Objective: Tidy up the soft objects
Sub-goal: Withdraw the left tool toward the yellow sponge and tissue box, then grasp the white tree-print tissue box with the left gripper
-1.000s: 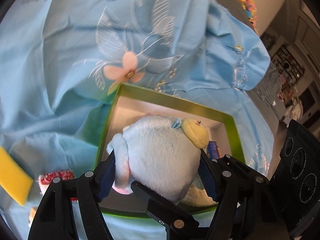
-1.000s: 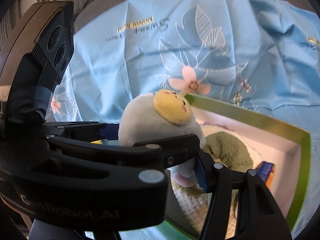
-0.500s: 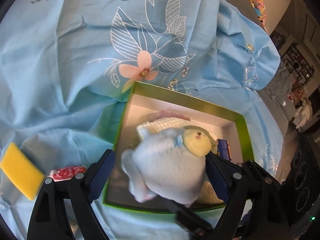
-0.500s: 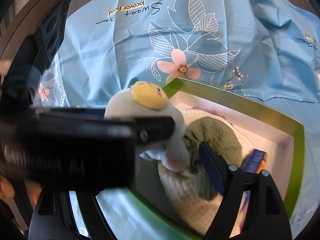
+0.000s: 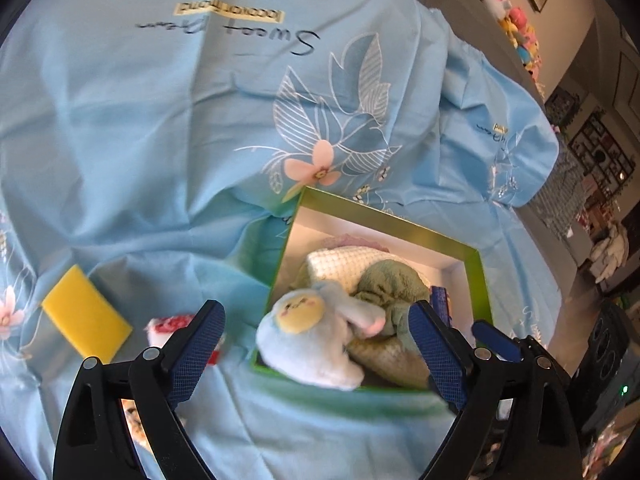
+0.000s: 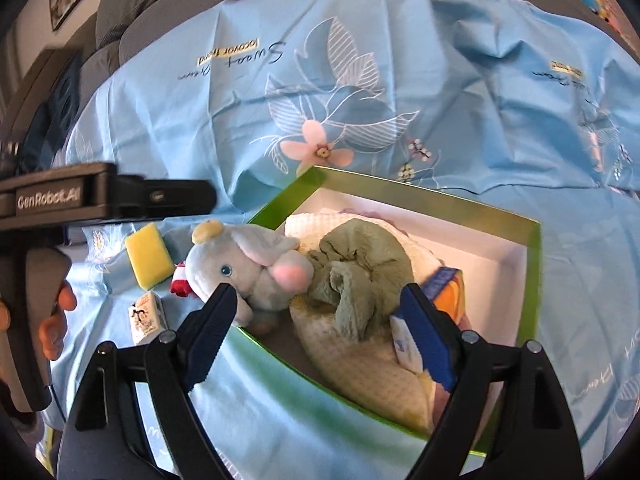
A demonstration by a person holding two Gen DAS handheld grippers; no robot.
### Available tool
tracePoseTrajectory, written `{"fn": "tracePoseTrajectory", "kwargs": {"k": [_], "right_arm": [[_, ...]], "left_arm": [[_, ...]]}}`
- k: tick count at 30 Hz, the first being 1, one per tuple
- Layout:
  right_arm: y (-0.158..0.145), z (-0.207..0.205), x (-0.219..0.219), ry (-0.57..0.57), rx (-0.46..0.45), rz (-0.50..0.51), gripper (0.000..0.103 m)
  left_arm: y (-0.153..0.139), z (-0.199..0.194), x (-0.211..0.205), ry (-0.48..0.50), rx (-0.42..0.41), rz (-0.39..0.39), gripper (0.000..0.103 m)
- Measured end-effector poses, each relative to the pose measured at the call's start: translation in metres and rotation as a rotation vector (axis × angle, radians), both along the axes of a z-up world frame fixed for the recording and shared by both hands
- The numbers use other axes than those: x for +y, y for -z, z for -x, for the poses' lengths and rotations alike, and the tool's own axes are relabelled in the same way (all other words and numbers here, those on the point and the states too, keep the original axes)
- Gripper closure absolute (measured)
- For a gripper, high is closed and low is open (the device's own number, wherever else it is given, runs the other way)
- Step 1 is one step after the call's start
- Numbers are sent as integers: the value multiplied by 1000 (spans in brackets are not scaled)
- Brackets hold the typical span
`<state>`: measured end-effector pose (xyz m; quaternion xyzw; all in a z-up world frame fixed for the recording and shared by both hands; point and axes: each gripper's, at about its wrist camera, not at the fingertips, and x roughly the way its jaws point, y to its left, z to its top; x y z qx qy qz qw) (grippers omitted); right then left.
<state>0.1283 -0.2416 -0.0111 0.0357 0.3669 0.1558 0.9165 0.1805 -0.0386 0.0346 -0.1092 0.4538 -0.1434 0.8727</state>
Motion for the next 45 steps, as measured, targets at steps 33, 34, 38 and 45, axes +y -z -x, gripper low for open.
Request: {"fn": "tracePoseTrajectory", "kwargs": {"k": [33,34,38,45], "right_arm": [[76,71,174,-362,56,59,16],[78,67,180,-368,56,69,16],[87,43,205,-386,69,105,16],[98,19,229,-422,82,168,23]], "left_arm": [[124,79,155,-209,36,120,10],[125,76,156,-206,33,120,10],[132,70,157,-198,18,106,10],[144,60,150,-156,19,135,23]]}}
